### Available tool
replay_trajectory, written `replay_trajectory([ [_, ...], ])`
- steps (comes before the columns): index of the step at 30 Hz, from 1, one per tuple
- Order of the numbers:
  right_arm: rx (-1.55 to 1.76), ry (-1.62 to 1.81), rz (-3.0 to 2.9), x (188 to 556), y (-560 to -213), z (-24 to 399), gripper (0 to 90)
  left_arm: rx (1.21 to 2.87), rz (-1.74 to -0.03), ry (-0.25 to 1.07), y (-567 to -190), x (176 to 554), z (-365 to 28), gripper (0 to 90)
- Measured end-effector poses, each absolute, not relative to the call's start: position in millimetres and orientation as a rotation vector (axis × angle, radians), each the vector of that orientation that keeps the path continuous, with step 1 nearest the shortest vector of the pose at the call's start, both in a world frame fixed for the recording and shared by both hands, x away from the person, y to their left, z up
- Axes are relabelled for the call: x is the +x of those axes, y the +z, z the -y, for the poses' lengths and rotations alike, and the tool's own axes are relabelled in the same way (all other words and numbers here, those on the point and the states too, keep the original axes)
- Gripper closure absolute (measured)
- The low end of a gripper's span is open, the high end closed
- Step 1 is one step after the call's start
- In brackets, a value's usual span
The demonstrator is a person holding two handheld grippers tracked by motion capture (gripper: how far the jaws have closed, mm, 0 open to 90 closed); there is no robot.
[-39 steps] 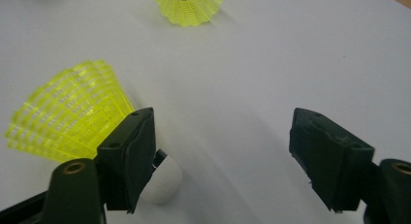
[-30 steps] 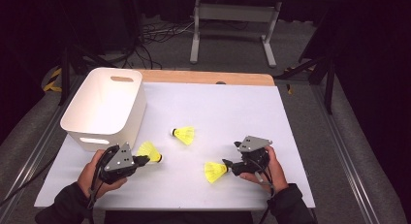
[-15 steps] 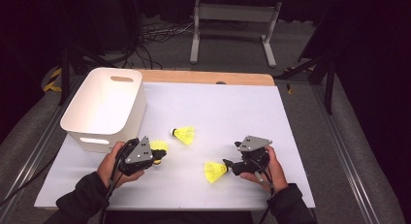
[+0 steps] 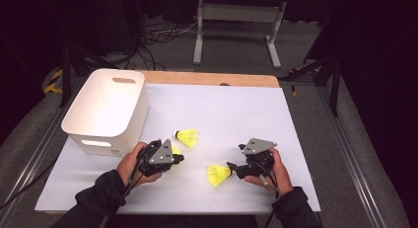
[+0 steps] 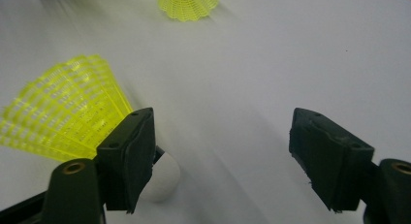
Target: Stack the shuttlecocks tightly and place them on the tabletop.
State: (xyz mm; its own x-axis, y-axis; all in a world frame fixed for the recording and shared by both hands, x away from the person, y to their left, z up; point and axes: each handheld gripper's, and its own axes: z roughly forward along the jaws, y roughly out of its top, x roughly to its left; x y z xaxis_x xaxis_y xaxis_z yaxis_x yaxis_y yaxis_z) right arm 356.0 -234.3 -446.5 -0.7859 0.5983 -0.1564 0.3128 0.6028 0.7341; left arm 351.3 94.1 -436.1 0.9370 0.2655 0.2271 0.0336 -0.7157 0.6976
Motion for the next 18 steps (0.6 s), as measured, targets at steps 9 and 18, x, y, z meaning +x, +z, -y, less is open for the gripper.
replay_trajectory([
  [9, 0.730, 1.010, -2.443, 355.6, -446.0, 234.1, 25.9, 2.410, -0.147, 0.371, -446.1, 349.7, -72.3, 89.7],
  [18, 0.727, 1.005, -2.446, 355.3, -446.2, 233.7, 25.9, 2.449, -0.136, 0.340, -455.7, 353.4, -59.0, 89.7],
])
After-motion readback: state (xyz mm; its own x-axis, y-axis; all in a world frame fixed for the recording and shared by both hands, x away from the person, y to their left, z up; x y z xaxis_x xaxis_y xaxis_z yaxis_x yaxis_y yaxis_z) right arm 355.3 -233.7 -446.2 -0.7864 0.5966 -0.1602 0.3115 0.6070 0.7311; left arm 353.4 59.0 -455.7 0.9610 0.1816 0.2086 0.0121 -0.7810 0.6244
